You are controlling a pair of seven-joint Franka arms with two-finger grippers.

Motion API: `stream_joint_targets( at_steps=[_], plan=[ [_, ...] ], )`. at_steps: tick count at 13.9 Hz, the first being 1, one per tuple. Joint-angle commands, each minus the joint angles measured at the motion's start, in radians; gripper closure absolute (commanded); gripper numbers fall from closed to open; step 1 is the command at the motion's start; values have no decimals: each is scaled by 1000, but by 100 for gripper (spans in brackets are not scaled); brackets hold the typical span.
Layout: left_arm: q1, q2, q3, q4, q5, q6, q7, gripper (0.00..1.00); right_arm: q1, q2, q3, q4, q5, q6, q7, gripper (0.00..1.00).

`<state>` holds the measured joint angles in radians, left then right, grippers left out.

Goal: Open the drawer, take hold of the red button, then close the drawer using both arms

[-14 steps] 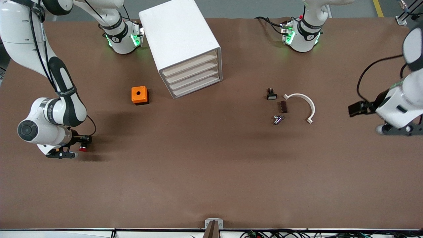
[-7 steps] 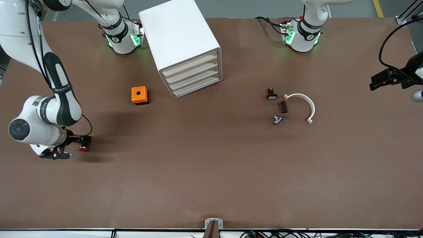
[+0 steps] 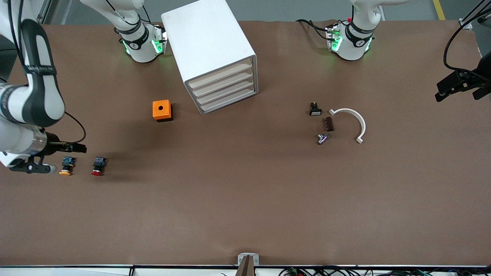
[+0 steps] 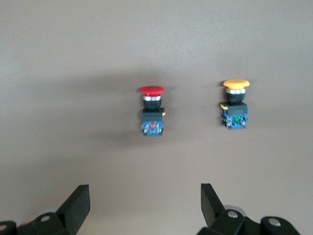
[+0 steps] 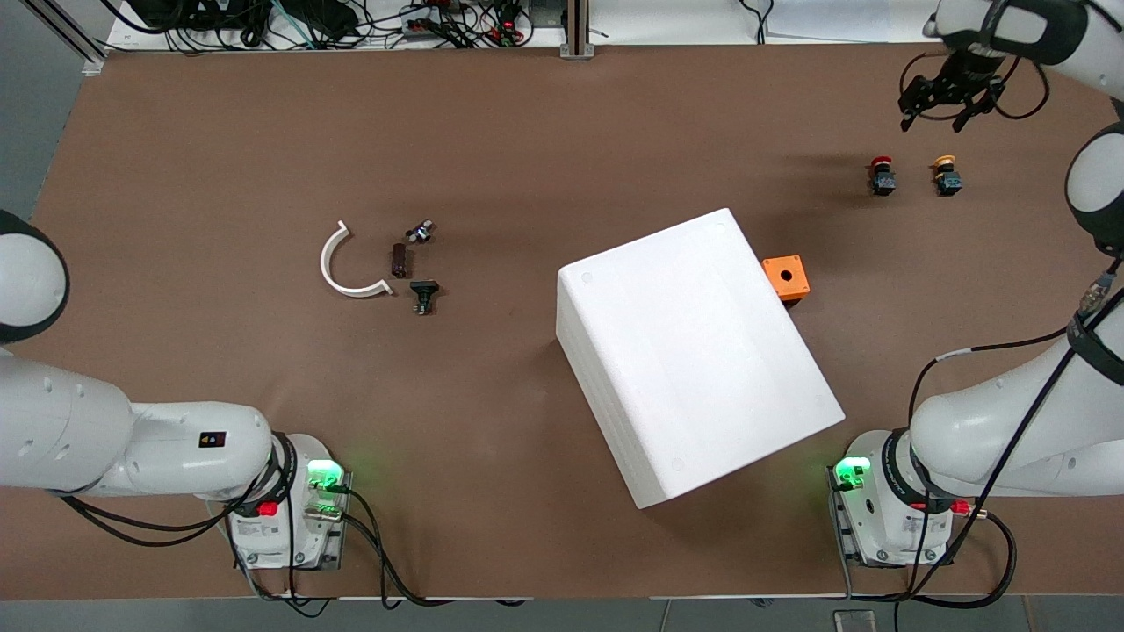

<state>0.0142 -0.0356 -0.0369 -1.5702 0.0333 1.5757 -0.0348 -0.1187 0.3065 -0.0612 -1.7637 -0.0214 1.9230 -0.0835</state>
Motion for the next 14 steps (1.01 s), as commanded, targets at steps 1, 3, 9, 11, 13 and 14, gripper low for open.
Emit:
stream_joint_targets(
  at_steps=[1, 3, 9, 11, 13, 14],
  plan=[
    [0, -52, -12, -80, -12, 44, 15, 0, -19, -81, 17, 19, 15, -73, 10, 0],
    [-3, -18, -21, -18, -27, 21, -14, 0, -15, -115, 18, 50, 15, -123, 10, 0],
    [-2, -4, -32, 15, -39, 17, -16, 0, 20, -125, 24, 301, 9, -384, 79, 0],
    [-2, -1, -34, 16, -42, 15, -19, 0, 65, -127, 23, 357, 3, -459, 155, 0],
    [0, 0, -34, 15, -42, 15, -19, 0, 114, -150, 21, 380, 0, -496, 209, 0],
    [-2, 0, -34, 13, -42, 13, -19, 0, 117, -168, 21, 380, 1, -498, 214, 0]
  ],
)
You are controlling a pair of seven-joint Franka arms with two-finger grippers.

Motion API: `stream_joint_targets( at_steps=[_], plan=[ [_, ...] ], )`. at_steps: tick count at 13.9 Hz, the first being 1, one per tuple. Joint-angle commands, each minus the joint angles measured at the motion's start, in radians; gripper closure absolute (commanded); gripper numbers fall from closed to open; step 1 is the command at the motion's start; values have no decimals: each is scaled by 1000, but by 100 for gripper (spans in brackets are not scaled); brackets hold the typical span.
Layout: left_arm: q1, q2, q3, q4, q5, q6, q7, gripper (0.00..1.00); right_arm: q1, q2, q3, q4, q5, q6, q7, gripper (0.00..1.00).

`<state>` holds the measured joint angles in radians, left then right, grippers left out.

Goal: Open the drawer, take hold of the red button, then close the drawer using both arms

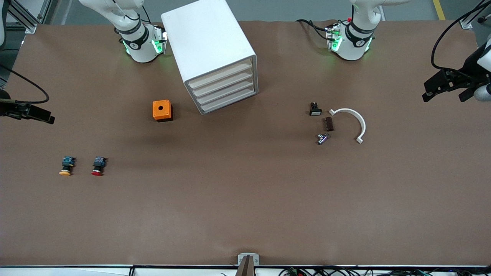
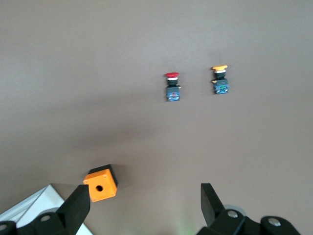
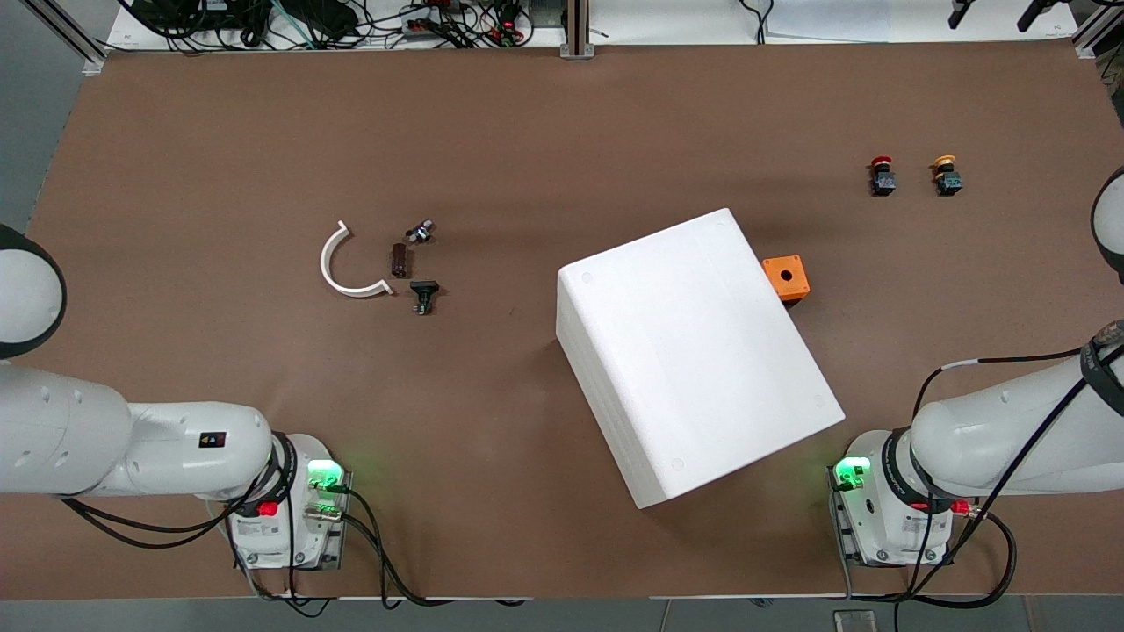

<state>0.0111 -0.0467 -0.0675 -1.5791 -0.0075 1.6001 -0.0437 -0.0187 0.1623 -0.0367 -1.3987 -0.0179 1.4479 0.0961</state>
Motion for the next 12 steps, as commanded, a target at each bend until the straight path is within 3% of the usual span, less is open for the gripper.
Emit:
stream_joint_targets(
  at_steps=[1, 12],
  plan=[
    [-2, 10, -3, 25, -2, -15, -10, 0, 17, -32, -2, 17, 2, -23, 33, 0],
    [10, 25, -2, 25, 0, -19, 16, 0, -33, -32, -11, 46, 9, -21, -101, 0]
  ],
)
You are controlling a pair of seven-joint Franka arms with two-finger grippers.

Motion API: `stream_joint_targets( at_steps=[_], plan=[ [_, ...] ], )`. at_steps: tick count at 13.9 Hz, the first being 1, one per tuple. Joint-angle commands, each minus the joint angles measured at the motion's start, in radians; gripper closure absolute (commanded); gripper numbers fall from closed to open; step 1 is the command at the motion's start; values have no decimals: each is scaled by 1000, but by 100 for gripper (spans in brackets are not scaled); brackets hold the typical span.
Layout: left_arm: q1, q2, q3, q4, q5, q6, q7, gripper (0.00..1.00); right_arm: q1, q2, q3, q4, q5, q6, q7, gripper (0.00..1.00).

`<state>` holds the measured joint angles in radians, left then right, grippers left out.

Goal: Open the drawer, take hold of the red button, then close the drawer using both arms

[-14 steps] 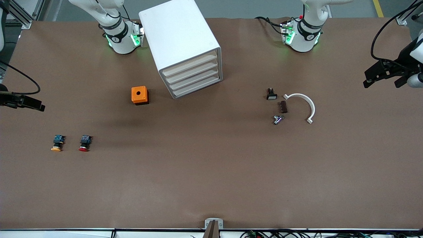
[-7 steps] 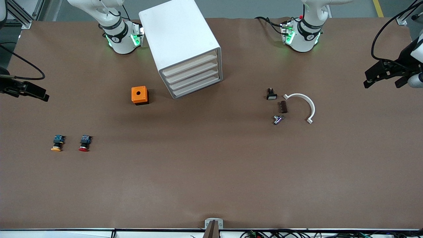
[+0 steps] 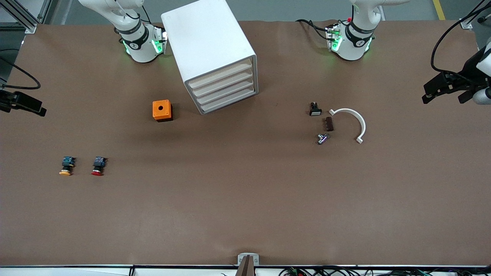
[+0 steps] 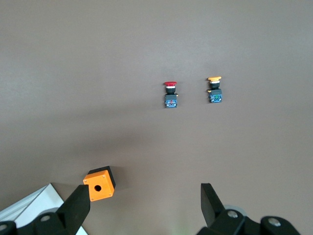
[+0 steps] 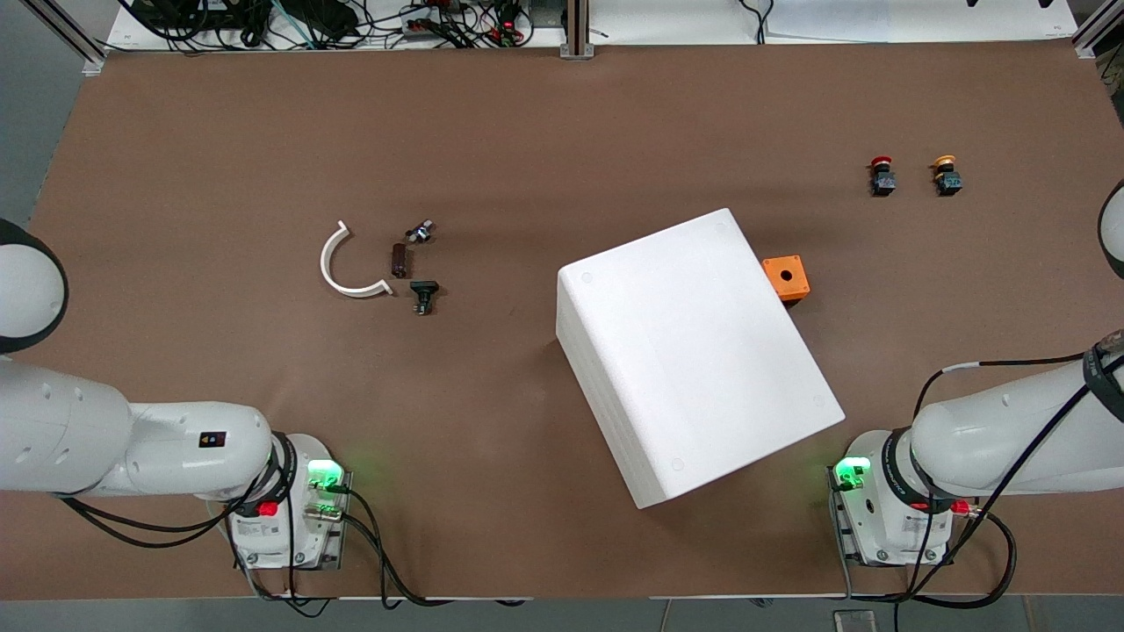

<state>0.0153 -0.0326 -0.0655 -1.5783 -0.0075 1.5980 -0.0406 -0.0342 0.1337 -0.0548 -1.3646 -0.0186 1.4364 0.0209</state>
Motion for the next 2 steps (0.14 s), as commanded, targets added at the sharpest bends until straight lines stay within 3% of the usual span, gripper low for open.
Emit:
stream_joint_targets(
  at_steps=[1, 2],
  plan=[
    [6, 11, -4, 24, 0, -16, 13, 0, -18, -3, 9, 12, 5, -10, -29, 0],
    [6, 11, -4, 24, 0, -16, 13, 0, -19, 3, 9, 13, 5, -10, -32, 0]
  ],
)
